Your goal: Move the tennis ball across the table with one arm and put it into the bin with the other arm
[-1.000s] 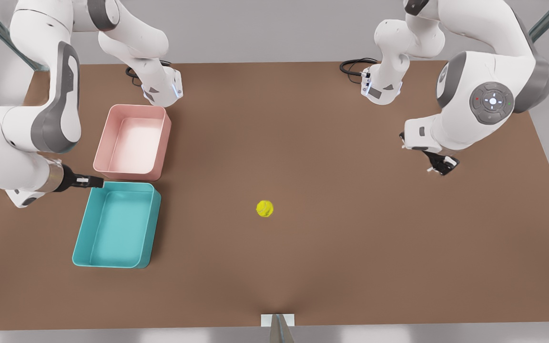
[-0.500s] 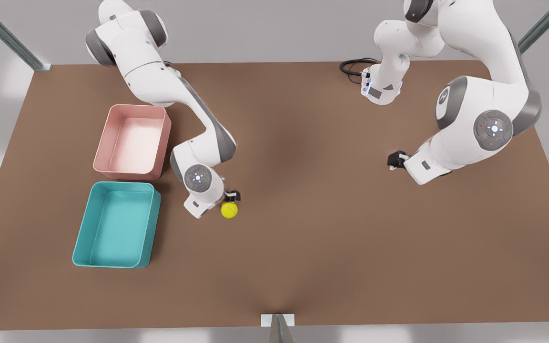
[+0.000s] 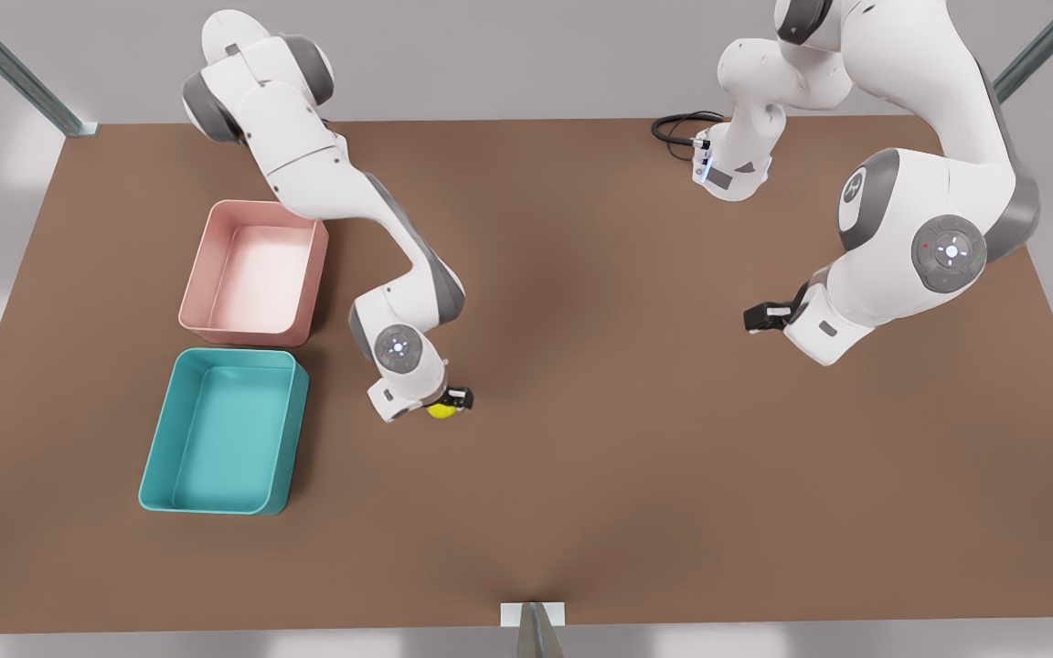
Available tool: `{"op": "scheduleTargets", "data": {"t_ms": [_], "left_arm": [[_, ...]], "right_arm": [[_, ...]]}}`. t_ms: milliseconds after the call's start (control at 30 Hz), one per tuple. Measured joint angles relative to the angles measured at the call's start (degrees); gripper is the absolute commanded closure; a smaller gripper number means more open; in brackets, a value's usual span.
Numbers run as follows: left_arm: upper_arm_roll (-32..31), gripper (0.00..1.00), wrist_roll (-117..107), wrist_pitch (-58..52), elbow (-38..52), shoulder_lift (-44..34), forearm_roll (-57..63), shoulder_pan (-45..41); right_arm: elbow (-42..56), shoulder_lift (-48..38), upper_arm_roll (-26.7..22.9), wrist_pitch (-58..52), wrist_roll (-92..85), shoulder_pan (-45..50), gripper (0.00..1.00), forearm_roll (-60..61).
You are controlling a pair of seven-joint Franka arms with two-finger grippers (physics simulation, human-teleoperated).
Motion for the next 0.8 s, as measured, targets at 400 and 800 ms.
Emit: {"op": "scheduleTargets", "data": {"t_ms": [400,800], "left_arm": [[0.01,0.0,-5.31,-0.04,0.07,-0.01,0.06,-0.01],[0.1,0.0,-7.67,0.24,0.17,0.52,0.12,0.69]], "right_arm": [[-1.29,3.53,0.0,0.87,4.6,-0.05,0.0,-0.18],[0.26,7.59,0.0,1.42,6.81,0.04,0.0,-0.68]]}}
